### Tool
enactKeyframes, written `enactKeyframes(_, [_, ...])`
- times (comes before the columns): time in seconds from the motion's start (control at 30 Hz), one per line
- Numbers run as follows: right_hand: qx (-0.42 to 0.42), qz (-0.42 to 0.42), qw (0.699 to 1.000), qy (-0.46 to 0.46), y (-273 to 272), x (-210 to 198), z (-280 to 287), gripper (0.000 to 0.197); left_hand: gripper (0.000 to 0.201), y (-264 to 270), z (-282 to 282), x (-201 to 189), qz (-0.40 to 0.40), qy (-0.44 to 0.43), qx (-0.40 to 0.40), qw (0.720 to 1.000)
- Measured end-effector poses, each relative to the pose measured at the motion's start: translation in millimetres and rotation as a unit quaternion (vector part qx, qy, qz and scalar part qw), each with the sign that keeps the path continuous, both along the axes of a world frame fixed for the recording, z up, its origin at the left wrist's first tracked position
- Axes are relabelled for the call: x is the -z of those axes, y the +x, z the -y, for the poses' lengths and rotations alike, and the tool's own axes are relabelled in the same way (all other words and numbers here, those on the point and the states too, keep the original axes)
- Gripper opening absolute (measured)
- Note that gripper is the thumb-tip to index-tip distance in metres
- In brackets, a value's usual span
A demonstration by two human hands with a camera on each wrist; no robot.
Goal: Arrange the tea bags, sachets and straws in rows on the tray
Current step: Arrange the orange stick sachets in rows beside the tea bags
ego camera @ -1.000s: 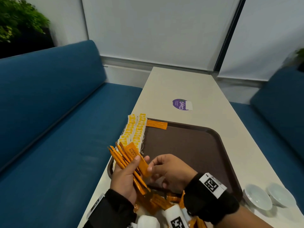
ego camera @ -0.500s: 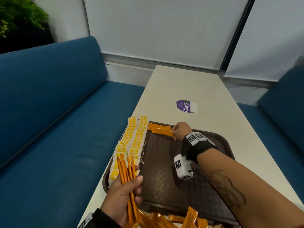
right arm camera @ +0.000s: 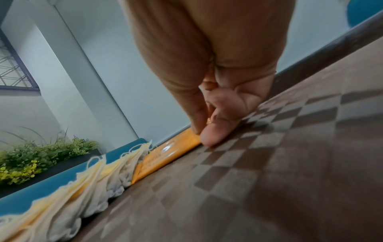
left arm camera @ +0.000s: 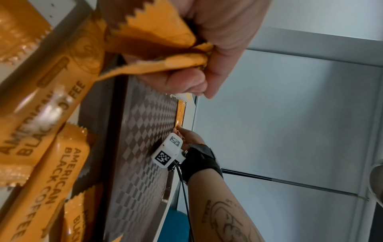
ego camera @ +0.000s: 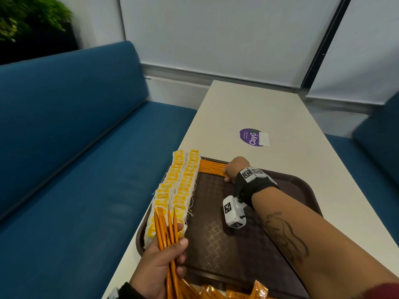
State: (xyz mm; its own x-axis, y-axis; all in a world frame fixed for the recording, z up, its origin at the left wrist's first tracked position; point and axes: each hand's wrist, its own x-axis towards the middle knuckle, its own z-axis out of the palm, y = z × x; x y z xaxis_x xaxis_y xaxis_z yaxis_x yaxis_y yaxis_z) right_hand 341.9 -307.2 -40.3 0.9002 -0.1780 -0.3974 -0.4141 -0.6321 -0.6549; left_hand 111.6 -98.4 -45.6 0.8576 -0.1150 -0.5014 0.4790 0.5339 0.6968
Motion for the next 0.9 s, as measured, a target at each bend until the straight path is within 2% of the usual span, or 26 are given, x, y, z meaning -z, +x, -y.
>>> enactKeyframes(0.07, [0.010, -0.011, 1.000, -0.004, 1.8, 0.6, -2.1, 0.016, 0.027, -0.9, 0.6, 0.0, -0.001, 0.001, 0.002, 1.000])
enactKeyframes(0.1, [0.008, -0.022, 0.999, -0.036, 2.9, 0.6, -4.0, 0.013, 0.027, -1.3, 1.1, -0.7, -0.001, 0.000, 0.003, 1.000])
enactKeyframes(0.17, [-0.004, -0.033, 0.992, -0.124, 3.0, -0.2, -8.3, 0.020, 0.031, -1.7, 2.5, -2.3, -0.003, 0.000, 0.008, 1.000])
enactKeyframes(0.33, [-0.026, -0.015, 0.981, -0.191, 0.0, -2.9, -12.0, 0.021, 0.047, -3.6, 4.1, -8.8, 0.002, -0.004, 0.031, 1.000])
enactKeyframes(0.5, [-0.043, -0.001, 0.979, -0.199, -11.0, -14.4, -10.2, 0.026, 0.033, -8.4, 2.1, -14.0, 0.005, -0.033, 0.034, 0.999])
enactKeyframes(0.57, [-0.043, 0.035, 0.983, -0.177, -20.3, -25.3, -10.3, 0.030, 0.030, -9.9, 0.4, -16.4, 0.008, -0.034, 0.037, 0.999])
enactKeyframes(0.67, [-0.056, 0.086, 0.995, -0.004, -58.9, -55.0, -21.6, 0.022, 0.030, -12.2, -1.4, -20.7, 0.020, -0.016, 0.047, 0.999])
enactKeyframes(0.73, [-0.098, 0.063, 0.988, 0.101, -98.6, -75.5, -33.7, 0.024, 0.034, -14.0, 0.1, -21.7, 0.033, 0.016, 0.052, 0.998])
enactKeyframes(0.83, [-0.204, -0.004, 0.970, 0.131, -151.7, -89.4, -45.7, 0.029, 0.041, -18.4, 7.4, -24.3, 0.056, 0.062, 0.054, 0.995])
enactKeyframes(0.9, [-0.229, -0.027, 0.960, 0.159, -175.5, -90.2, -48.1, 0.024, 0.037, -22.7, 12.5, -26.5, 0.067, 0.074, 0.059, 0.993])
